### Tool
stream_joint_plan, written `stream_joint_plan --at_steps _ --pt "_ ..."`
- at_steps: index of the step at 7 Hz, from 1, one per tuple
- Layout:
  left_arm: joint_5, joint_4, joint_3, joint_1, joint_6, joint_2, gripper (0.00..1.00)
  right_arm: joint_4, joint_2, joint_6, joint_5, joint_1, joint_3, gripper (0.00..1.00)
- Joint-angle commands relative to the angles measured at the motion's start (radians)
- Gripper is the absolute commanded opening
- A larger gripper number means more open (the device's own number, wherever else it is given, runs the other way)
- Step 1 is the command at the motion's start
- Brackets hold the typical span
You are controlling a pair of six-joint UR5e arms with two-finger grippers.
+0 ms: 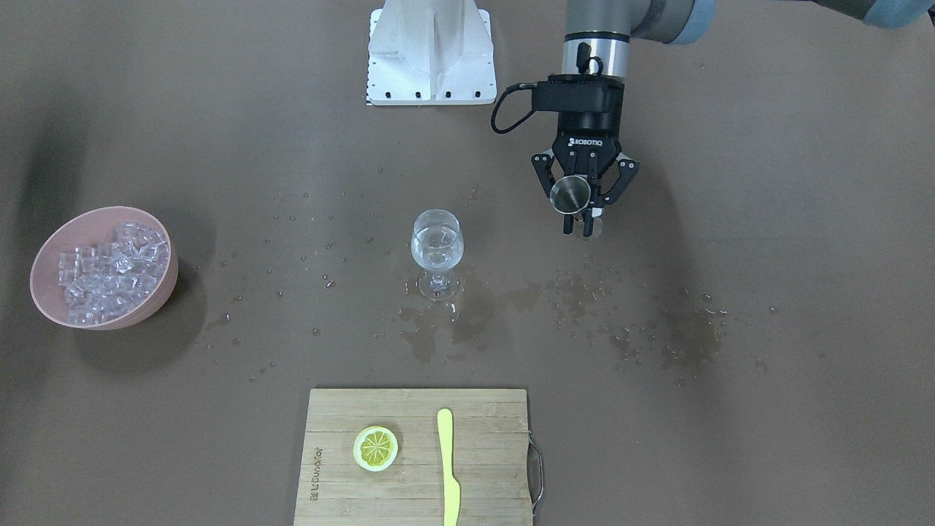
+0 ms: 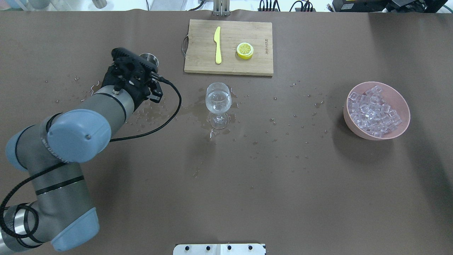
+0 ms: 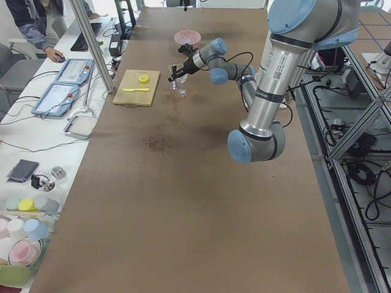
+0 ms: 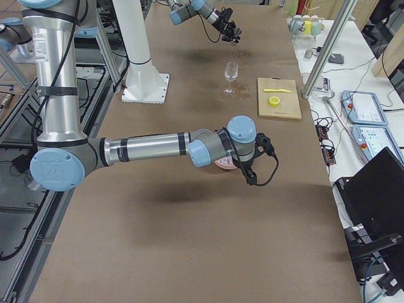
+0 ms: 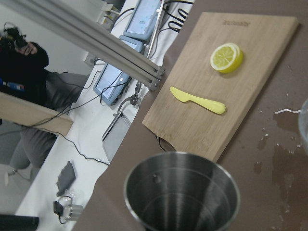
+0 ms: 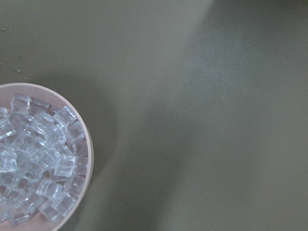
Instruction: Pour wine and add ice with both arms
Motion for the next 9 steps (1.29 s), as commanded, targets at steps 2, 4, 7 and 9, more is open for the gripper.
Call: stream_joint_plan --at_steps 2,4,7,9 --pt "-0.05 -0.869 0.297 -0.068 -0.098 0.291 0.0 0.0 0.003 0.001 0.001 0.0 0.003 1.0" --pt "-0.132 -1.129 0.474 -0.128 -0.093 0.371 0.0 0.0 0.003 0.001 0.007 0.0 0.007 1.0" --pt "-0.348 -1.333 0.711 -0.292 0.017 0.382 0.0 0.003 0.005 0.073 0.027 -0.009 0.015 1.0" --pt "-0.348 -1.336 0.752 -0.298 0.028 0.384 0.0 0.023 0.003 0.073 0.027 -0.017 0.008 1.0"
